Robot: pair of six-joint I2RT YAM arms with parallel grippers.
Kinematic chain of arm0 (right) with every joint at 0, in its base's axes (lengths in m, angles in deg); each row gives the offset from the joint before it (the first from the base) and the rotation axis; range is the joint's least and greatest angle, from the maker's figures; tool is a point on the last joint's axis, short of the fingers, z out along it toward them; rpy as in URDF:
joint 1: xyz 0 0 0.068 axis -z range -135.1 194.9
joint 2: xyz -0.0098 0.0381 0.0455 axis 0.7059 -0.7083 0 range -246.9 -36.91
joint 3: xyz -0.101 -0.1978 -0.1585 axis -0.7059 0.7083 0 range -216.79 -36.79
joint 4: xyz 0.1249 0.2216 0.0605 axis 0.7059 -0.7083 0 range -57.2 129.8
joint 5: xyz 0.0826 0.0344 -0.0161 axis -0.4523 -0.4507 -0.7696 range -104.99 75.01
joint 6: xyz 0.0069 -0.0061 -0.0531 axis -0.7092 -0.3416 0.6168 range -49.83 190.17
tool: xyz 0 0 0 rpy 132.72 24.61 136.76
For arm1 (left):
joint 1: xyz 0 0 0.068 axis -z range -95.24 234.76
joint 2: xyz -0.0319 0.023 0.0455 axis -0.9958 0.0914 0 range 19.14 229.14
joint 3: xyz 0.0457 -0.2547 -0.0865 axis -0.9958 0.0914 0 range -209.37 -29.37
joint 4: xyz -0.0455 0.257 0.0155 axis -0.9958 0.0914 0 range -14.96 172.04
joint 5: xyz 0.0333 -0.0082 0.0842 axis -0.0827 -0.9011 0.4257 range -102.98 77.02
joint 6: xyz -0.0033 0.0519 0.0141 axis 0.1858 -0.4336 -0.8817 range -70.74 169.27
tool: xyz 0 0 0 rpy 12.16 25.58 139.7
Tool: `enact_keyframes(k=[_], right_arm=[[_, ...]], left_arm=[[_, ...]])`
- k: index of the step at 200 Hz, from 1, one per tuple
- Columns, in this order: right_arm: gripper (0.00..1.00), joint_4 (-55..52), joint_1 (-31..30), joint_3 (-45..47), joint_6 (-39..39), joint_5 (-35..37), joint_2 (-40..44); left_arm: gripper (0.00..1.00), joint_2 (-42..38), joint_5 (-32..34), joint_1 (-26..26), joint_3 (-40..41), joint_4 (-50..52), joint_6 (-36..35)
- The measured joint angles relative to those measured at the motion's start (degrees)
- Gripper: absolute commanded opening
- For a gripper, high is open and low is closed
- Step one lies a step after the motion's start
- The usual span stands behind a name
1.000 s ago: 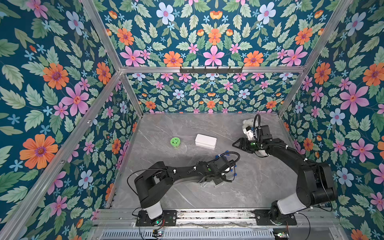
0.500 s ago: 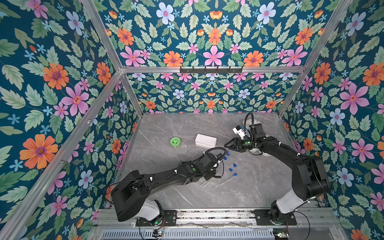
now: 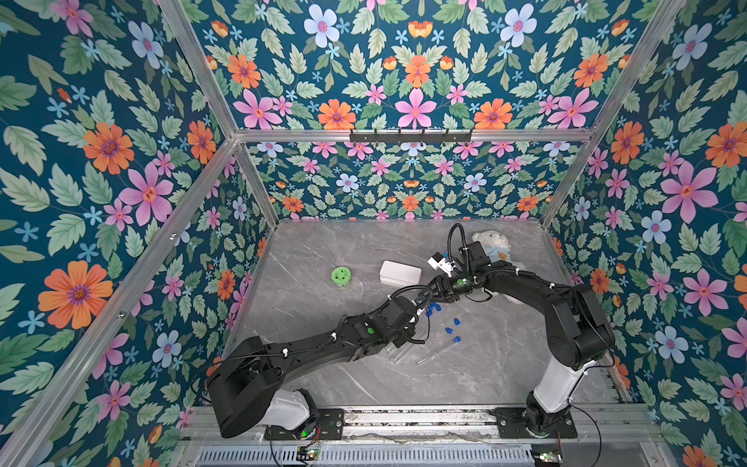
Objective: Remove stoppers from test tubes
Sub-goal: Open the stopper on the test tube.
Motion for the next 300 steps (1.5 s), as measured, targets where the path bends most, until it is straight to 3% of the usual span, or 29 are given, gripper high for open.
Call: enact_keyframes(k=[95, 300], right_arm=[[0.42, -5.05, -1.75, -2.47, 3.58, -0.44, -2.45], [0.23, -6.4, -2.16, -2.97, 3.85, -0.07, -3.91]], left_arm=[[0.03, 0.13, 0.22, -0.52, 0.11, -0.26, -0.2], [0.02, -0.31, -0.24, -0.66, 1.03, -1.6, -0.61]])
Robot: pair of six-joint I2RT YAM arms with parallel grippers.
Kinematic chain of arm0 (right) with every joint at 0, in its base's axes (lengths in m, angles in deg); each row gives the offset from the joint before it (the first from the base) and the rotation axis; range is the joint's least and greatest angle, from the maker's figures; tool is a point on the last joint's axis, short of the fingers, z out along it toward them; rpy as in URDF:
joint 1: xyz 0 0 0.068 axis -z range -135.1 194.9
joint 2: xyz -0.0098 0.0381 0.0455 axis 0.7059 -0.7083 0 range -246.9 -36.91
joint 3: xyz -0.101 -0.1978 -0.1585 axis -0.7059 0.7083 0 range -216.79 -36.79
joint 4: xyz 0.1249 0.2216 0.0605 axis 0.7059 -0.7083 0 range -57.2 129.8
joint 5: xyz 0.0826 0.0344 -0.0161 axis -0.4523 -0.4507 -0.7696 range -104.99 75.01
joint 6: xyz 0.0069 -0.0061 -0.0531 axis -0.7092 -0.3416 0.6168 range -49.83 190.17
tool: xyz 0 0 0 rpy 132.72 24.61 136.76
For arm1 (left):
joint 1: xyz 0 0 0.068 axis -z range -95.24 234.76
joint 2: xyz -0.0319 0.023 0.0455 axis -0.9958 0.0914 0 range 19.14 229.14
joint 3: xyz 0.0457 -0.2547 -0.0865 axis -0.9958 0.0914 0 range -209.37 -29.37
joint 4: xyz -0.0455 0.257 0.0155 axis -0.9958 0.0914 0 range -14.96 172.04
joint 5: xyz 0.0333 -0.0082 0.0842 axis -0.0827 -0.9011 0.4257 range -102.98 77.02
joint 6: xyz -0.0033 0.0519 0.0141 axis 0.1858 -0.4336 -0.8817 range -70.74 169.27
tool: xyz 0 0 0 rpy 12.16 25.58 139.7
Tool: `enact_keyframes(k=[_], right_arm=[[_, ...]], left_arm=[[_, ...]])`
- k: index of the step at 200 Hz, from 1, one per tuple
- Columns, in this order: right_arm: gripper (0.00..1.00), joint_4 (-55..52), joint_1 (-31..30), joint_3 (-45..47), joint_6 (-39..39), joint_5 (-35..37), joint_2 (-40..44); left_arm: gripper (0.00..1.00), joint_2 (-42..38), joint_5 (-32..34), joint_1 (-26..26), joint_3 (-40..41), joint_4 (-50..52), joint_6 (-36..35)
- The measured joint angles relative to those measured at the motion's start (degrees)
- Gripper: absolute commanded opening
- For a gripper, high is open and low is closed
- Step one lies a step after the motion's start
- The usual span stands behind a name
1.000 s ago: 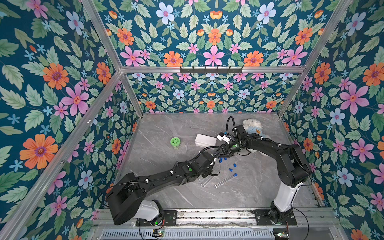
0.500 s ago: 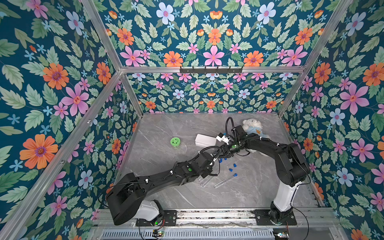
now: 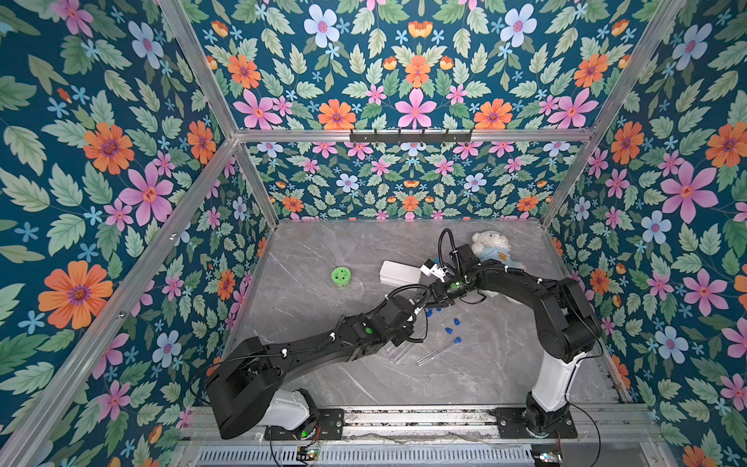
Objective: Remove stoppers from test tubes
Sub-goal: Open the stopper on the test tube.
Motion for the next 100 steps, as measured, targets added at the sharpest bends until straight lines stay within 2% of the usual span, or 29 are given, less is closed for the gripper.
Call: enact_keyframes(k=[100], right_arm=[[0.13, -1.22, 0.09, -0.13, 0.39, 0.98, 0.46]], left_arm=[[0.0, 0.13, 0.15, 0.11, 0.07, 0.35, -0.42]])
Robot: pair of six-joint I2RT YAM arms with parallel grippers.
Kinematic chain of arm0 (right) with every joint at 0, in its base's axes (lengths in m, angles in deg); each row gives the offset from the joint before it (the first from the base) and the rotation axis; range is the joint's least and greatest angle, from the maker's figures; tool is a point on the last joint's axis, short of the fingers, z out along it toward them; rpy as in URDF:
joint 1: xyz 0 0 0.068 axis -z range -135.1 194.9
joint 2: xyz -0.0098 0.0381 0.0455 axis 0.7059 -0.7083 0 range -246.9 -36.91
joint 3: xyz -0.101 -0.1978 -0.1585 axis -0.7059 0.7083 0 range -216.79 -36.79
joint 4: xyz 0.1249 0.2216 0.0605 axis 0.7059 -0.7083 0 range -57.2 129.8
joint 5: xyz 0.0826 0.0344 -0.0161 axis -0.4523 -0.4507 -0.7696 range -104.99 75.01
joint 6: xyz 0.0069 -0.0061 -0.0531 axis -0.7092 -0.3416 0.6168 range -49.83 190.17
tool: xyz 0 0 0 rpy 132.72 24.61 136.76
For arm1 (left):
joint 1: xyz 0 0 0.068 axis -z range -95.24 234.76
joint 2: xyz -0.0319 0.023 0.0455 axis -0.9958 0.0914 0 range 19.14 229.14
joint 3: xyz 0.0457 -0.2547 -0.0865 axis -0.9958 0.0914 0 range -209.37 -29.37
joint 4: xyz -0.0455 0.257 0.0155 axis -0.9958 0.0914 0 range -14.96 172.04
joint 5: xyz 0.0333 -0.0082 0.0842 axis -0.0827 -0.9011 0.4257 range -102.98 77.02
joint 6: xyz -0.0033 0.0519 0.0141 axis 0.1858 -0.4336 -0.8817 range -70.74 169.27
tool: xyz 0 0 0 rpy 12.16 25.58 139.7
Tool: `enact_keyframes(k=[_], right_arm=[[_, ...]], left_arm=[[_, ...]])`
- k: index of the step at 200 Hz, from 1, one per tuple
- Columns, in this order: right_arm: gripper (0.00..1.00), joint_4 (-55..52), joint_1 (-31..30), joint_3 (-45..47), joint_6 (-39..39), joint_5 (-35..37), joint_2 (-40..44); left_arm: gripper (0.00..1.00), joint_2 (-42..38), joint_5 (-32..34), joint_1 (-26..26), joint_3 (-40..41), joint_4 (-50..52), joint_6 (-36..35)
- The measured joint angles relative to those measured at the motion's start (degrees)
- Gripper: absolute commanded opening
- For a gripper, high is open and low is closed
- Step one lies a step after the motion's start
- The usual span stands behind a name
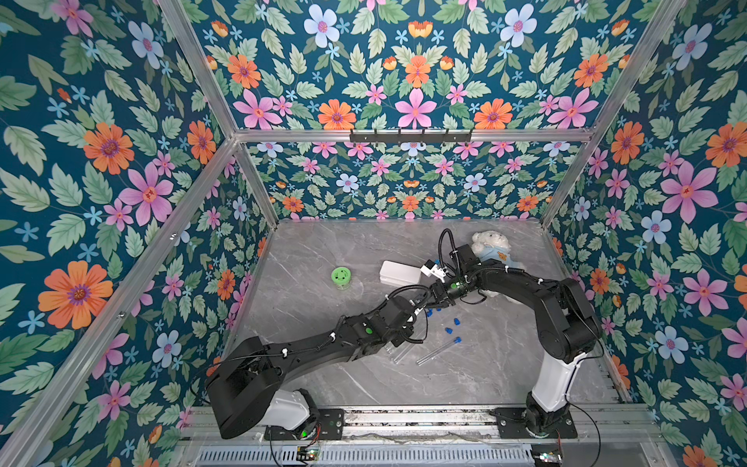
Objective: Remove stoppers from test tubes
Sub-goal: Open the stopper on the test tube.
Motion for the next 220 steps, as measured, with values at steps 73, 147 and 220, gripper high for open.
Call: enact_keyframes(k=[73, 147, 220], right_arm=[[0.02, -0.44, 0.17, -0.02, 0.39, 0.55, 0.31], [0.0, 0.87, 1.22, 1.7, 0.11, 0.42, 2.49], [0.0, 3.37, 2.54, 3.1, -1.31, -1.38, 3.48]], left_arm=[[0.0, 0.42, 0.33, 0.0, -0.15, -0.17, 0.0], [0.0, 0.42, 0.26, 0.11, -0.15, -1.73, -0.02], [0.0, 0.59, 0.31, 0.13, -0.31, -3.19, -0.02]])
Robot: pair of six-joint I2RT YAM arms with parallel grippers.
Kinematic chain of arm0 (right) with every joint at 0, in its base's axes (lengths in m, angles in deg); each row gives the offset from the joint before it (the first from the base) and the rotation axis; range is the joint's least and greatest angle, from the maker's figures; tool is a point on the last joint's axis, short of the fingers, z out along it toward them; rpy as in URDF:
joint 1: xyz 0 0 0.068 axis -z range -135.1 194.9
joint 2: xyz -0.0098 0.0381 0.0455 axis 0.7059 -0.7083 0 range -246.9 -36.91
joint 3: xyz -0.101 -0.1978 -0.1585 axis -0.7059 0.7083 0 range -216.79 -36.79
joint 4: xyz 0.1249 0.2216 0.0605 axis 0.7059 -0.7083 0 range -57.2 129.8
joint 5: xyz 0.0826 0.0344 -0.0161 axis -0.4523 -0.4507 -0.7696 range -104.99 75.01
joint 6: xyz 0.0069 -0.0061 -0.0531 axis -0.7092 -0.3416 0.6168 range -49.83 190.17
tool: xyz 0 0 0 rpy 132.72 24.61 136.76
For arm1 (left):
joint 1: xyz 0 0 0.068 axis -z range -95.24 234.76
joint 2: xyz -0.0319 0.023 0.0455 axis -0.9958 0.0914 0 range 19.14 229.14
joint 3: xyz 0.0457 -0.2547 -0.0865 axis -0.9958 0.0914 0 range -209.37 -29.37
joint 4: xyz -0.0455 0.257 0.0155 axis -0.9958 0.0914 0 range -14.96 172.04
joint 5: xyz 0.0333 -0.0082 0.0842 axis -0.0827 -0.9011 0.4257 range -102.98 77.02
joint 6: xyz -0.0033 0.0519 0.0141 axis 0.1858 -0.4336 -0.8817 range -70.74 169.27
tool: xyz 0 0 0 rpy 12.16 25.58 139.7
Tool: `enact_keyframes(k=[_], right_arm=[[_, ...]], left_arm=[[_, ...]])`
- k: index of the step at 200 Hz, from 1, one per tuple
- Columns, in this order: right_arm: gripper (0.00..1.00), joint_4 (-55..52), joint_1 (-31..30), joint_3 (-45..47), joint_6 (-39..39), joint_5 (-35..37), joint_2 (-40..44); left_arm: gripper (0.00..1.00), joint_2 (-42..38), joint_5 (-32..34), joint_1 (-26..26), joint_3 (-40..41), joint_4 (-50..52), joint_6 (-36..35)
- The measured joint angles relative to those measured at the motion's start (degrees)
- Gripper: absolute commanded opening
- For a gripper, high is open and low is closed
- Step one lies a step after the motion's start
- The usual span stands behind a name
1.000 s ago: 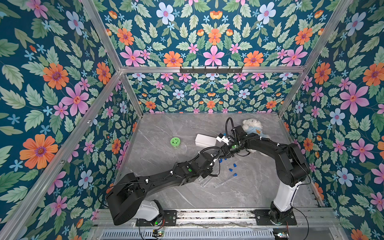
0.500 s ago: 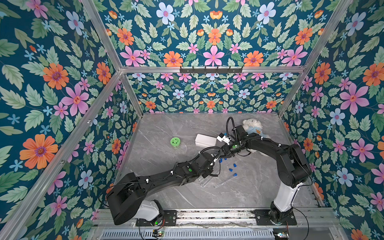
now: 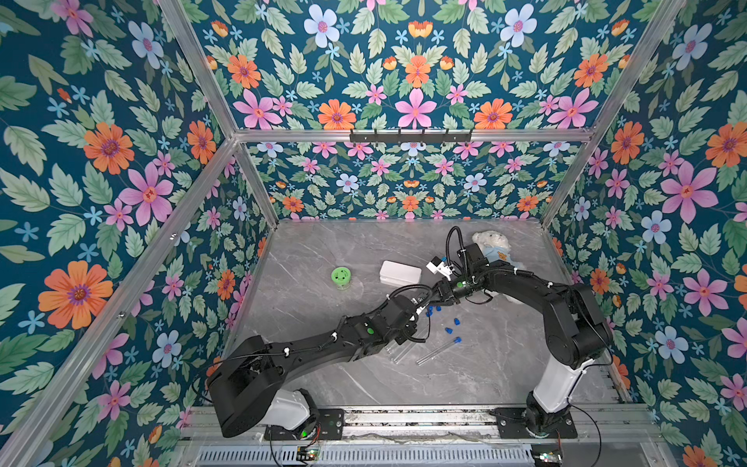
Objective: Remove stoppers from test tubes
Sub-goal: Open the stopper on the test tube.
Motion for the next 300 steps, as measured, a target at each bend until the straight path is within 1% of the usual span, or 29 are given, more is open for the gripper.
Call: enact_keyframes(k=[65, 120, 214, 300], right_arm=[[0.0, 1.38, 0.72, 0.68, -1.38, -0.85, 0.35], [0.0, -1.27, 0.76, -0.37, 0.04, 1.07, 0.35], [0.0, -2.62, 0.85, -0.44, 0.85, 2.84, 0.48], [0.0, -0.83, 2.38, 1.27, -0.35, 1.33, 1.97]], left_arm=[[0.0, 0.09, 0.13, 0.0, -0.52, -0.13, 0.0], [0.0, 0.42, 0.17, 0.0, -1.09, 0.42, -0.24], [0.0, 1.22, -0.04, 0.04, -1.2, 0.68, -0.37], [0.0, 1.75, -0.26, 0.28, -1.55, -0.7, -0.39]])
